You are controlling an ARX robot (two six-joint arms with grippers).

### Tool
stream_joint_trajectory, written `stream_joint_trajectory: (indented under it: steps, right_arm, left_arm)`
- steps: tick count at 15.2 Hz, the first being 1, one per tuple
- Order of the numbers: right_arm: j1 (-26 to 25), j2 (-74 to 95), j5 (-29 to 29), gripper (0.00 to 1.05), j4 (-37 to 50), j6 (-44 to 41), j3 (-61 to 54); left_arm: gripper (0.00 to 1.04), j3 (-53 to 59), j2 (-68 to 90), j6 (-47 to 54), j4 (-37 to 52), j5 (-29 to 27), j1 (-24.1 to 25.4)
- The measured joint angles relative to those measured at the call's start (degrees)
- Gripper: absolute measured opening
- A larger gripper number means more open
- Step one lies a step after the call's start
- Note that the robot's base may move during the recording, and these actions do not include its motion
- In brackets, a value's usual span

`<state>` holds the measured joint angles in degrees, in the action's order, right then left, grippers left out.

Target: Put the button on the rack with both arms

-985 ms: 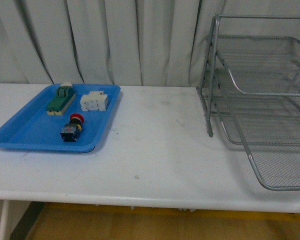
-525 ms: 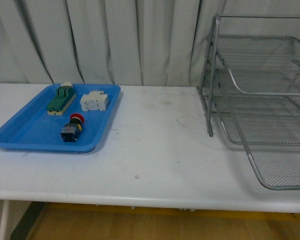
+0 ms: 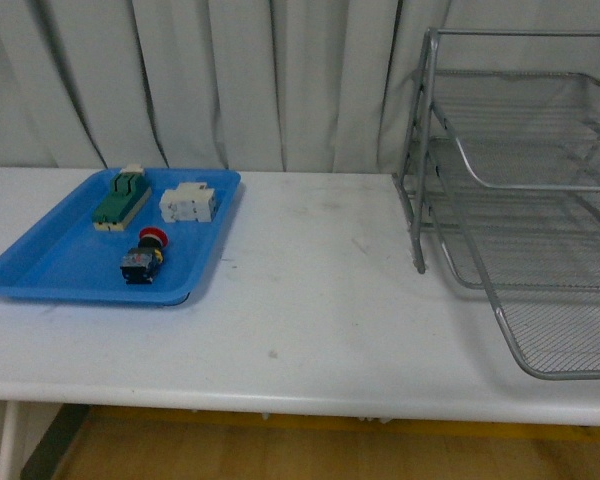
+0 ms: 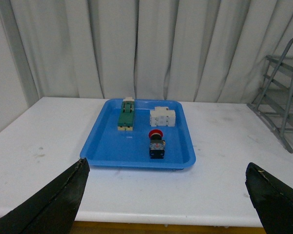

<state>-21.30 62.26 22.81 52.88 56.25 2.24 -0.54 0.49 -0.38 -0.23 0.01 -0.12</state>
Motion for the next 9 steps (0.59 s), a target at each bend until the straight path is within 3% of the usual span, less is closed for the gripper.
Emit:
stream_joint_trajectory:
  steps: [2,3,4,5,6,9]
  right_arm:
    - [5.3,-26.3,-6.8,0.52,-22.8,-31.1,-1.7]
    - [10.2,-40.4,-12.0,0.39,-36.4,-42.1,-1.6]
    - [17.2,-51.7,-18.4,0.28,-45.5,-48.1,-1.6]
    - [21.7,-60.1,-21.1,0.15,-51.5,-52.0,-1.6]
    - [21.5,-62.1,-22.3,0.02,-52.9,-53.9,-1.6]
    - [21.3,-62.0,-22.8,0.02,-53.1,-55.5,-1.6]
  left_arm:
    - [0.98,0.0,0.0,0.0,0.0,0.0,0.0]
    - [0.98,0.0,0.0,0.0,0.0,0.0,0.0]
    - [0.98,0.0,0.0,0.0,0.0,0.0,0.0]
    - [0.98,0.0,0.0,0.0,0.0,0.0,0.0]
    - [0.98,0.0,0.0,0.0,0.0,0.0,0.0]
    - [0.98,0.0,0.0,0.0,0.0,0.0,0.0]
